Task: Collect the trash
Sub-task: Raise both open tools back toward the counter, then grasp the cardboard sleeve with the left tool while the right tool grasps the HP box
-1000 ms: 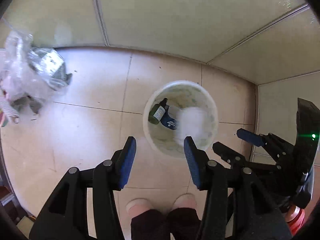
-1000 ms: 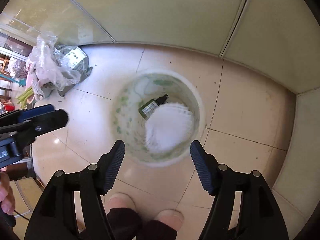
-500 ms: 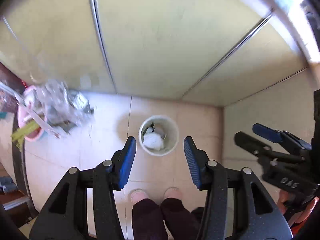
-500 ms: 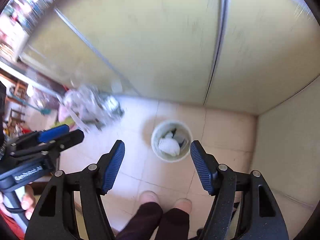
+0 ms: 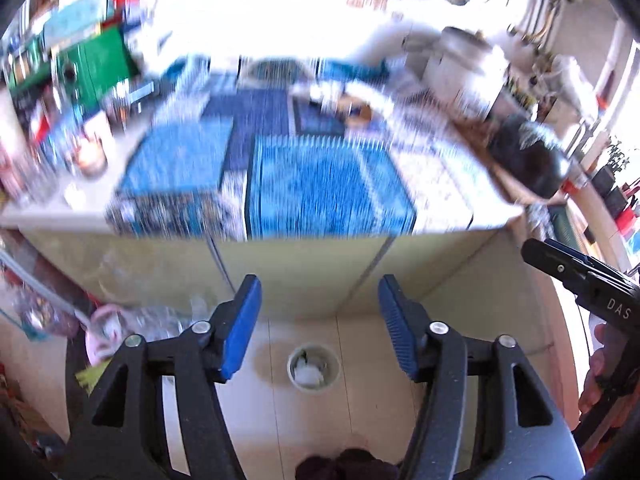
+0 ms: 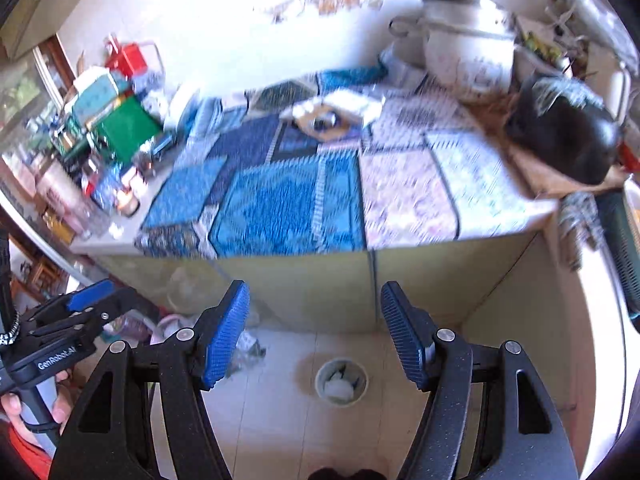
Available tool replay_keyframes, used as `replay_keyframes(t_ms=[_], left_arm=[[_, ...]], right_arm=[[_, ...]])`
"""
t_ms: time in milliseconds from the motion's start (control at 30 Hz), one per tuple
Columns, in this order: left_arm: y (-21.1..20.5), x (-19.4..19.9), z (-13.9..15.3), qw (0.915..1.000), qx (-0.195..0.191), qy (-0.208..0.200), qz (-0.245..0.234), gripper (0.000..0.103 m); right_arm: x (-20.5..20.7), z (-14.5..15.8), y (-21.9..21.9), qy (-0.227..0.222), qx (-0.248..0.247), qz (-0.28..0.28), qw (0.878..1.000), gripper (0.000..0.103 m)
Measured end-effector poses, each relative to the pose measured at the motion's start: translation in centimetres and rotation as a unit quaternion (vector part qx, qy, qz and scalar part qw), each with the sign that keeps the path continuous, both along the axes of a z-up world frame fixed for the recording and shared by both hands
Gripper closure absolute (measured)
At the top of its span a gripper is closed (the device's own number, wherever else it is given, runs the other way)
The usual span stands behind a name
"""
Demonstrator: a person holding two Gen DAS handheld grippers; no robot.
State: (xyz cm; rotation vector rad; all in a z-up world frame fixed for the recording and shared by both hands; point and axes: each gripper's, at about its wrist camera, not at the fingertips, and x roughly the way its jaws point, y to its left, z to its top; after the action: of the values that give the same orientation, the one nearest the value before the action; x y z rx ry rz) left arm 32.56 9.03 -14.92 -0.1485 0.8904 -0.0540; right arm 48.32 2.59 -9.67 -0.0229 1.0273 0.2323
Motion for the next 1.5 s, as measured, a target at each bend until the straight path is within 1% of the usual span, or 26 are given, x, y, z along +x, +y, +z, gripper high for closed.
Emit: replay_keyframes(t_ms=[67, 133, 233, 267, 333, 467, 533, 667, 733, 833, 900, 1033, 1133, 1200, 1267, 1300, 1367, 1400, 1467, 1500], left_arm=[[-0.2, 0.8, 1.8, 0.9999, 0.003, -0.013, 0.002, 0.040], [0.1, 2.0, 3.2, 0.9997, 0.005, -0.022, 0.008, 0.039], [-0.4, 4.1, 4.5, 0.9985, 0.015, -0.042, 0.031, 0.022], [-0.6, 5.0, 4.8, 0.9981, 0.017, -0.049, 0.033, 0.018], [-1.1, 7.5, 5.0, 0.9978, 0.017, -0.053, 0.036, 0.016], [-2.6, 13.5, 4.7, 0.9972, 0.009, -0.055, 0.051, 0.016], [-3.5, 16.7, 4.3, 0.9966, 0.011, -0.050, 0.065, 0.016], [-5.0, 24.2, 2.6, 0.9955, 0.014, -0.007, 0.094, 0.016], [-5.6, 27.2, 1.4, 0.9944, 0.013, 0.008, 0.105, 0.016], [-5.8, 30.9, -1.2, 0.9914, 0.012, 0.037, 0.125, 0.016], [-5.8, 33.3, -3.4, 0.9891, 0.008, 0.064, 0.132, 0.016], [-5.6, 36.9, -7.3, 0.9848, 0.005, 0.103, 0.140, 0.016], [-5.1, 39.3, -10.0, 0.9813, -0.005, 0.127, 0.144, 0.024], [-4.7, 40.5, -11.6, 0.9786, -0.017, 0.141, 0.149, 0.026], [-4.4, 41.5, -12.6, 0.9771, -0.033, 0.146, 0.151, 0.034], [-4.2, 41.8, -13.1, 0.9765, -0.042, 0.147, 0.152, 0.036], [-4.1, 42.3, -13.4, 0.9763, -0.052, 0.144, 0.153, 0.045], [-3.9, 42.6, -13.4, 0.9767, -0.054, 0.140, 0.153, 0.048], [-3.8, 43.0, -13.6, 0.9772, -0.044, 0.138, 0.156, 0.064], [-3.7, 43.3, -13.7, 0.9773, -0.041, 0.139, 0.155, 0.070]], right_arm=[[0.3, 1.5, 0.1, -0.020, -0.002, -0.008, 1.000, 0.037], [1.5, 2.8, 0.2, -0.032, -0.001, -0.016, 0.999, 0.037], [3.0, 4.4, -0.8, -0.049, 0.003, -0.024, 0.999, 0.036], [3.9, 4.4, -1.2, -0.056, 0.003, -0.024, 0.998, 0.036], [5.6, 4.8, -1.8, -0.066, 0.001, -0.023, 0.998, 0.031], [10.7, 4.9, -3.8, -0.071, 0.014, -0.009, 0.997, 0.031], [14.1, 4.8, -4.5, -0.066, 0.017, 0.004, 0.998, 0.031], [20.9, 4.2, -5.2, -0.038, 0.013, 0.036, 0.999, 0.031], [24.0, 3.5, -5.7, -0.036, 0.005, 0.054, 0.998, 0.031], [28.6, 1.1, -5.9, -0.019, -0.018, 0.074, 0.997, 0.031], [31.3, -0.7, -5.7, 0.003, -0.016, 0.085, 0.996, 0.031], [35.4, -4.6, -4.5, 0.044, -0.015, 0.119, 0.992, 0.031], [37.9, -7.5, -3.1, 0.072, -0.022, 0.151, 0.986, 0.031], [39.6, -9.4, -2.1, 0.091, -0.032, 0.169, 0.981, 0.031], [40.9, -11.2, -0.8, 0.107, -0.039, 0.190, 0.975, 0.031], [41.5, -11.9, -0.3, 0.114, -0.043, 0.200, 0.972, 0.031], [42.3, -13.1, 1.0, 0.119, -0.055, 0.217, 0.967, 0.031], [42.6, -13.6, 1.6, 0.120, -0.060, 0.225, 0.965, 0.031], [43.0, -14.3, 2.5, 0.119, -0.068, 0.239, 0.961, 0.031], [43.2, -14.5, 2.8, 0.118, -0.071, 0.246, 0.960, 0.031]])
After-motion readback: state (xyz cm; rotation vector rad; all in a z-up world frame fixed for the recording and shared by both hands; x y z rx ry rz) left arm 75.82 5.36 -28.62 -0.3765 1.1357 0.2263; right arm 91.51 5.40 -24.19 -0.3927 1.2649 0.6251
